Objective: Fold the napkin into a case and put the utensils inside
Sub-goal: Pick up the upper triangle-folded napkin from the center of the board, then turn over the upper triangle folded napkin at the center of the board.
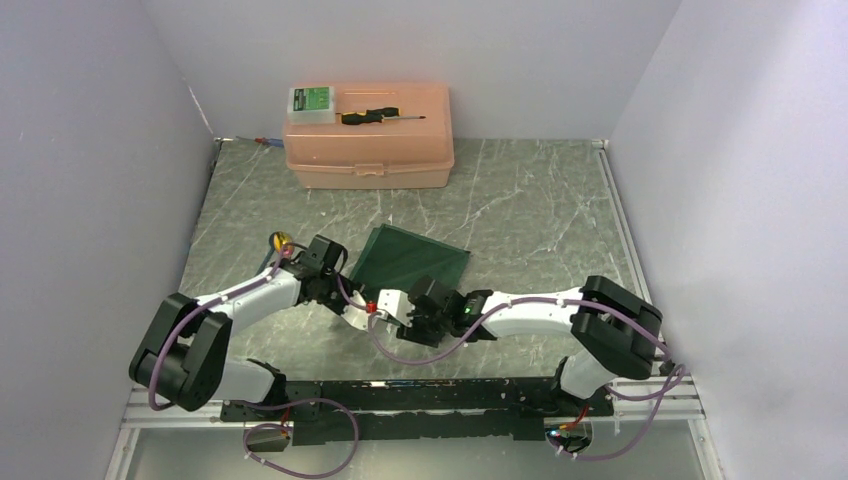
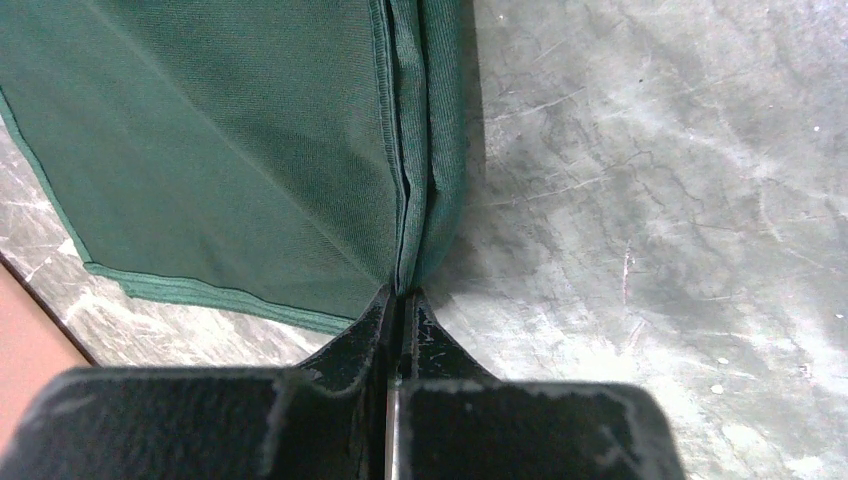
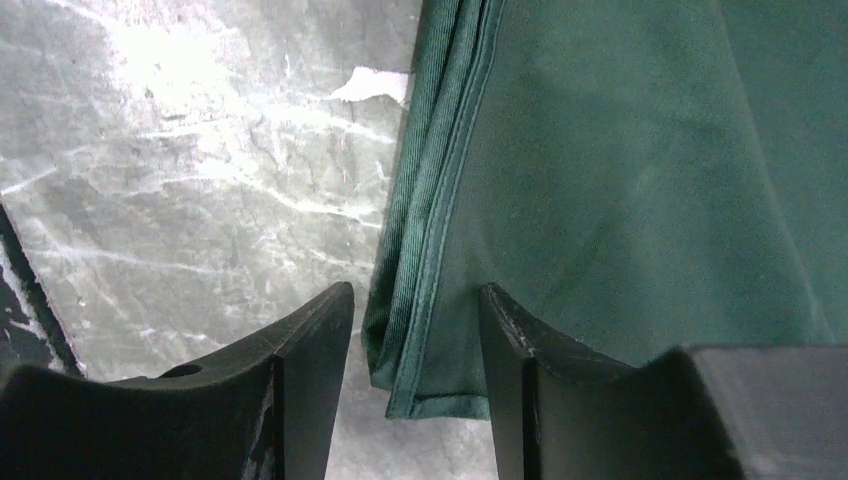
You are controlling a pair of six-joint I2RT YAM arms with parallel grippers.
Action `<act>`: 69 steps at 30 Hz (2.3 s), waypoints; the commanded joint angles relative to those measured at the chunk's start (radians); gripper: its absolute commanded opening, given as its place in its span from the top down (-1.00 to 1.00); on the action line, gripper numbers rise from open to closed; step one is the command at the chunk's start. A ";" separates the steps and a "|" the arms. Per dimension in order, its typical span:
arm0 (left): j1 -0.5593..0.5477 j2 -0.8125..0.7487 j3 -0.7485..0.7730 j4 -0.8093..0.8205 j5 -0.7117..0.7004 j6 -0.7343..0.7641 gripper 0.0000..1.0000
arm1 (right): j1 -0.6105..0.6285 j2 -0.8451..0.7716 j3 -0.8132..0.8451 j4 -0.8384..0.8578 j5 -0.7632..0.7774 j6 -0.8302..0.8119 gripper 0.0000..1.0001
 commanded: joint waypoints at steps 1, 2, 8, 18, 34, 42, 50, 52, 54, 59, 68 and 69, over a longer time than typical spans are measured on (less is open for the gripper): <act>0.007 -0.038 -0.010 0.004 0.003 -0.017 0.95 | 0.010 0.051 0.022 0.007 0.056 0.022 0.00; 0.007 -0.039 -0.011 0.007 0.002 -0.020 0.95 | 0.010 0.057 0.024 0.007 0.068 0.021 0.07; 0.017 -0.042 -0.015 0.021 0.002 -0.027 0.95 | 0.017 0.041 0.015 -0.009 0.131 0.020 0.56; 0.073 -0.036 0.049 -0.016 0.032 -0.091 0.95 | 0.046 -0.029 -0.043 0.110 0.172 0.119 1.00; 0.108 -0.039 0.469 -0.575 0.136 -0.327 0.95 | -0.014 -0.240 0.098 -0.065 0.150 0.316 1.00; -0.043 -0.370 0.403 -0.908 0.140 -0.304 0.95 | 0.222 -0.346 0.144 -0.312 0.226 0.496 1.00; -0.091 -0.331 0.633 -1.119 0.150 -0.459 0.95 | 0.205 -0.442 0.368 -0.458 0.120 0.520 1.00; -0.091 -0.288 0.623 -1.079 0.157 -0.526 0.95 | 0.096 -0.435 0.339 -0.419 0.019 0.532 1.00; -0.089 -0.247 0.577 -0.959 0.120 -0.591 0.95 | -0.028 -0.418 0.286 -0.354 -0.123 0.560 1.00; -0.006 -0.055 0.531 -0.731 0.025 -0.618 0.95 | -0.218 -0.302 0.217 -0.264 -0.252 0.535 1.00; 0.139 0.456 0.848 -0.567 -0.042 -0.710 0.95 | -0.426 -0.020 0.275 -0.126 -0.354 0.473 1.00; 0.139 0.506 0.874 -0.560 -0.035 -0.714 0.95 | -0.449 0.020 0.303 -0.123 -0.371 0.468 1.00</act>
